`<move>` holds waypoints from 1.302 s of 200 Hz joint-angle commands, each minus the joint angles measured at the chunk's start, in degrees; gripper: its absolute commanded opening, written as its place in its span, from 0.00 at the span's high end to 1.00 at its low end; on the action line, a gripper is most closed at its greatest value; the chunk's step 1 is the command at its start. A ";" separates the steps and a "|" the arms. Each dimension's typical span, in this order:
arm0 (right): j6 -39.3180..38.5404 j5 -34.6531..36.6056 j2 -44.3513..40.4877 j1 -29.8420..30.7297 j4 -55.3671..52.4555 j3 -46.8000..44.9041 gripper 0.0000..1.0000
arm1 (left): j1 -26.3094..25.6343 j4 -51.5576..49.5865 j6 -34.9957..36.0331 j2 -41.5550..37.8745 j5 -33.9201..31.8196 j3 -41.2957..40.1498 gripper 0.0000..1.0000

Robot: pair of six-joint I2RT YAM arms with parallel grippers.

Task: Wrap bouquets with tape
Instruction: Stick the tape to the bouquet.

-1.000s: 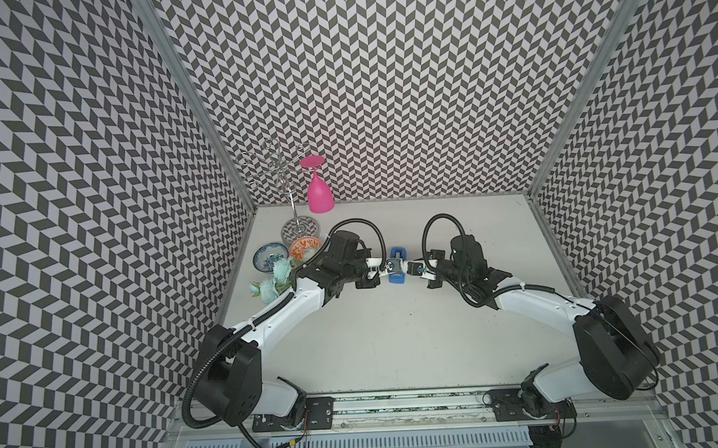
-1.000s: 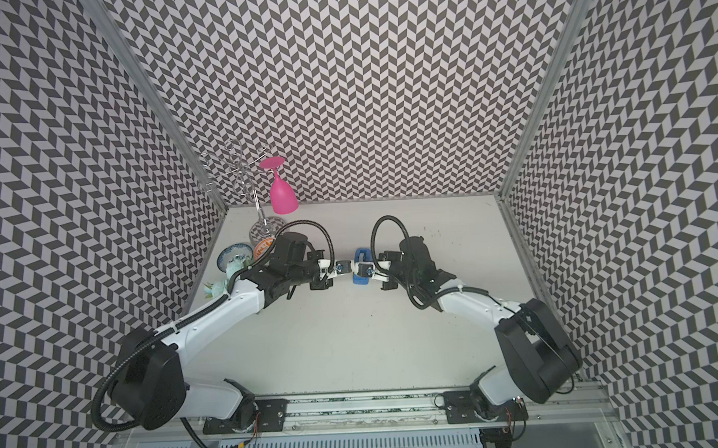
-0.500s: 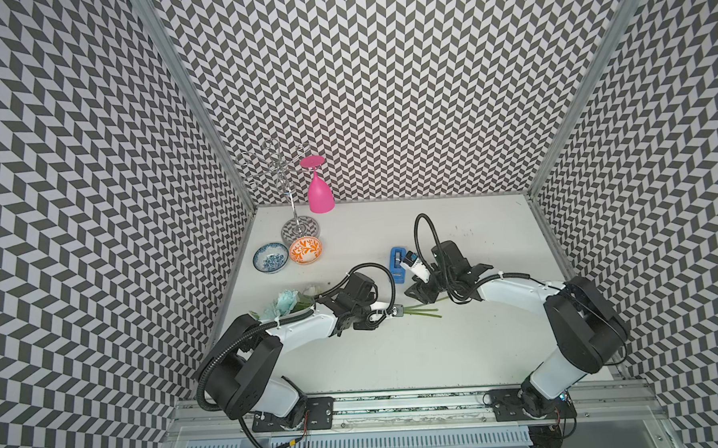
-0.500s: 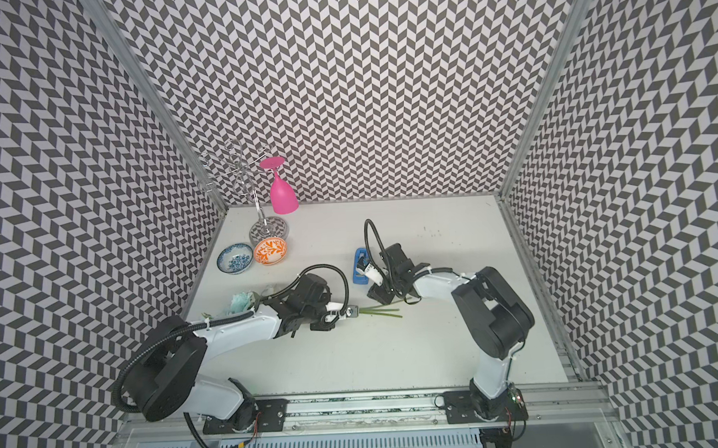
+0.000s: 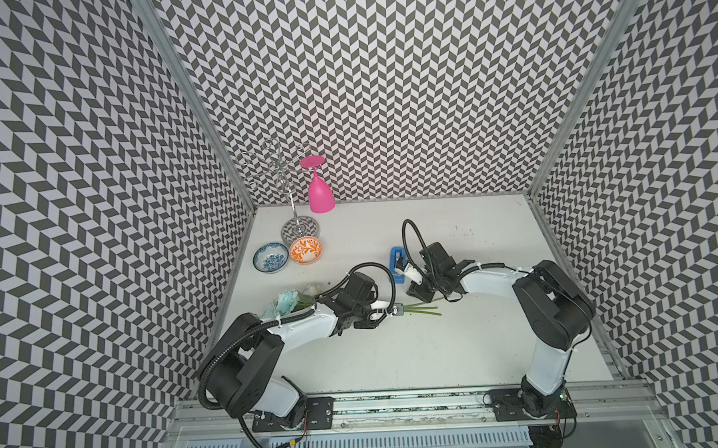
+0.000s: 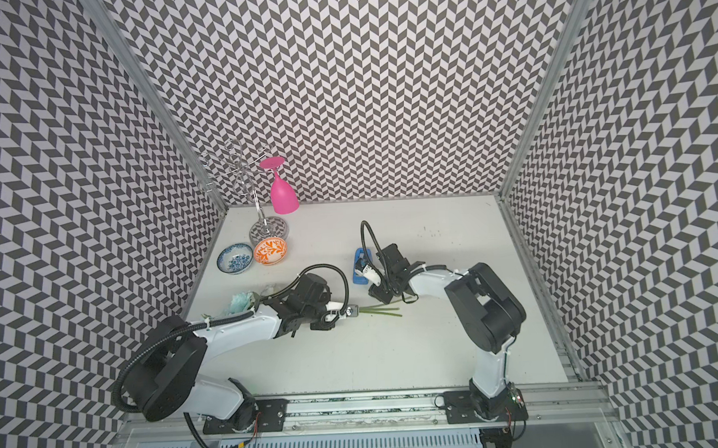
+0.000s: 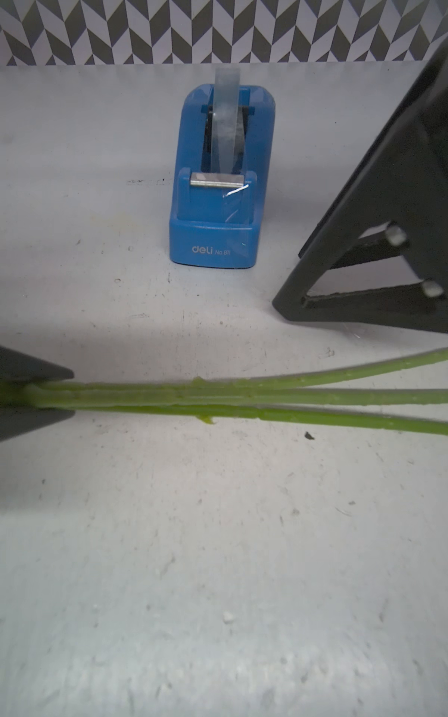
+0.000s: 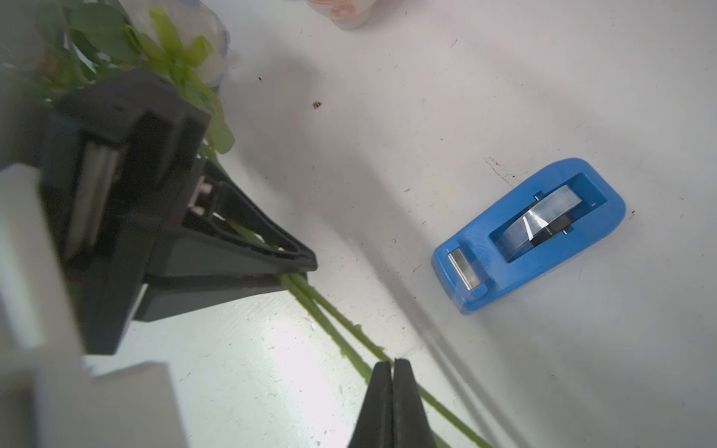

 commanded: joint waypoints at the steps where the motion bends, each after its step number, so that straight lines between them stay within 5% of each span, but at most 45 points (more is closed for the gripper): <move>1: -0.41 1.03 0.77 0.30 1.92 1.54 0.76 | -0.29 0.80 0.23 -0.67 0.81 0.51 1.00; 46: -0.82 2.28 0.23 0.27 1.98 1.37 1.00 | -0.29 0.90 0.20 -0.67 0.70 0.51 1.00; 210: 5.76 3.90 -8.68 0.70 3.85 -2.66 1.00 | -0.21 -0.14 -0.92 0.57 1.73 1.21 1.00; 218: 8.07 3.29 -10.25 0.84 4.21 -3.60 0.92 | -0.23 -0.16 -1.17 0.59 1.65 1.29 1.00; 228: 13.03 4.60 -13.25 1.54 7.96 -6.71 0.67 | -0.02 -0.15 -1.60 0.58 1.64 1.34 1.00; 240: 21.28 7.44 -17.22 2.44 12.80 -11.12 0.49 | -0.11 -1.89 -2.02 0.42 1.64 2.01 1.00; 260: 41.56 20.86 -24.62 2.17 13.77 -14.21 0.36 | -1.28 -5.27 -3.83 -1.58 0.89 1.36 1.00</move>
